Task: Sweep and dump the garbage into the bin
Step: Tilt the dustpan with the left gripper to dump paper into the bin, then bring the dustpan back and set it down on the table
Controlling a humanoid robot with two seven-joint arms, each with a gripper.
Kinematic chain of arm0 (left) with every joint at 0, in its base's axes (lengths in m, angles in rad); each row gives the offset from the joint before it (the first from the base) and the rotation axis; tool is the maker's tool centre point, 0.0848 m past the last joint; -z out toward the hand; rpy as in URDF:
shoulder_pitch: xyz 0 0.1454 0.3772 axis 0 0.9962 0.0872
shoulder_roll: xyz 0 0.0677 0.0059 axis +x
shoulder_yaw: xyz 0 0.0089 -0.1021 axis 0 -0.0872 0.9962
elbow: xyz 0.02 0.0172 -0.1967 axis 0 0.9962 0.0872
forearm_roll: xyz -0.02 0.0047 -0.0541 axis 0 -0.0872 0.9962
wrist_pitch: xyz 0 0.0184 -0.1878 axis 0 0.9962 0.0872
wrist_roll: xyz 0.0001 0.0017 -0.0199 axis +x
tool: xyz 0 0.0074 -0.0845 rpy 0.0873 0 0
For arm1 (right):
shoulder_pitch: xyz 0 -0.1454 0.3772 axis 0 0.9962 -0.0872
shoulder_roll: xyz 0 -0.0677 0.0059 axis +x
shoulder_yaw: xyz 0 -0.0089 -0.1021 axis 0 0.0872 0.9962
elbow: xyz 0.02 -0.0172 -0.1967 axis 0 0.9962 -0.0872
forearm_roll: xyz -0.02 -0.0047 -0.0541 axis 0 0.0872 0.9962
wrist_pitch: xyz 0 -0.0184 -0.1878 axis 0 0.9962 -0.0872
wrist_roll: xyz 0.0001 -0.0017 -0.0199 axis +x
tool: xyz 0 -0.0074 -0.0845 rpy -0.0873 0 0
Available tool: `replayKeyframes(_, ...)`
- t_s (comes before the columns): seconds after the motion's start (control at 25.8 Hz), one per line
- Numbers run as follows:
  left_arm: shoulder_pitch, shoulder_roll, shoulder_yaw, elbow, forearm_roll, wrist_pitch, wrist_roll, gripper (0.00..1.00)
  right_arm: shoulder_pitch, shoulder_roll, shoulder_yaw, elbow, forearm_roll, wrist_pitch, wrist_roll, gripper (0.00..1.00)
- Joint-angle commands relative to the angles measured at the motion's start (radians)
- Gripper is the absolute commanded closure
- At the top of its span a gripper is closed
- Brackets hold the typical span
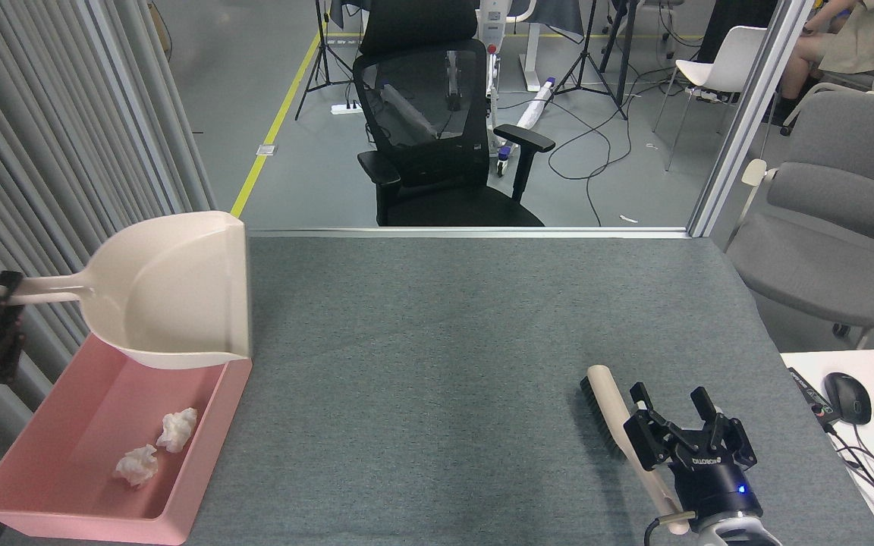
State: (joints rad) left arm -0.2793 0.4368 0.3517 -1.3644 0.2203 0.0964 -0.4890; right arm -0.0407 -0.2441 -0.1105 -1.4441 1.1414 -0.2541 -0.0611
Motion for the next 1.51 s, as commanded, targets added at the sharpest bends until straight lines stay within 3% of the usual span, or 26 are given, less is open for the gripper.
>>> replayKeyframes(0.0,0.031,-0.154,-0.080,-0.064,-0.128,-0.037,0.038,0.78,0.001,0.000,-0.003,0.001,0.000,-0.001,-0.005,0.03)
replayKeyframes(0.19,0.069,-0.339,-0.109,-0.045,-0.360,-0.152,0.041,0.78,0.001,0.000,-0.003,0.001,-0.002,0.001,-0.005,0.03)
replayKeyframes(0.43,0.081,-0.471,-0.114,0.014,-0.486,-0.257,0.136,0.78,0.001,0.002,-0.003,-0.001,-0.002,0.003,-0.002,0.03)
replayKeyframes(0.85,0.077,-0.497,-0.160,0.220,-0.499,-0.377,0.142,0.78,0.002,0.000,-0.005,-0.001,-0.002,0.003,-0.002,0.03)
replayKeyframes(1.01,0.035,-0.494,-0.151,0.321,-0.562,-0.434,0.152,0.77,0.002,0.000,-0.005,-0.002,-0.002,0.003,-0.002,0.03)
replayKeyframes(1.47,0.031,-0.507,-0.140,0.373,-0.568,-0.465,0.171,0.77,0.005,-0.009,-0.018,-0.004,-0.003,0.001,-0.002,0.03)
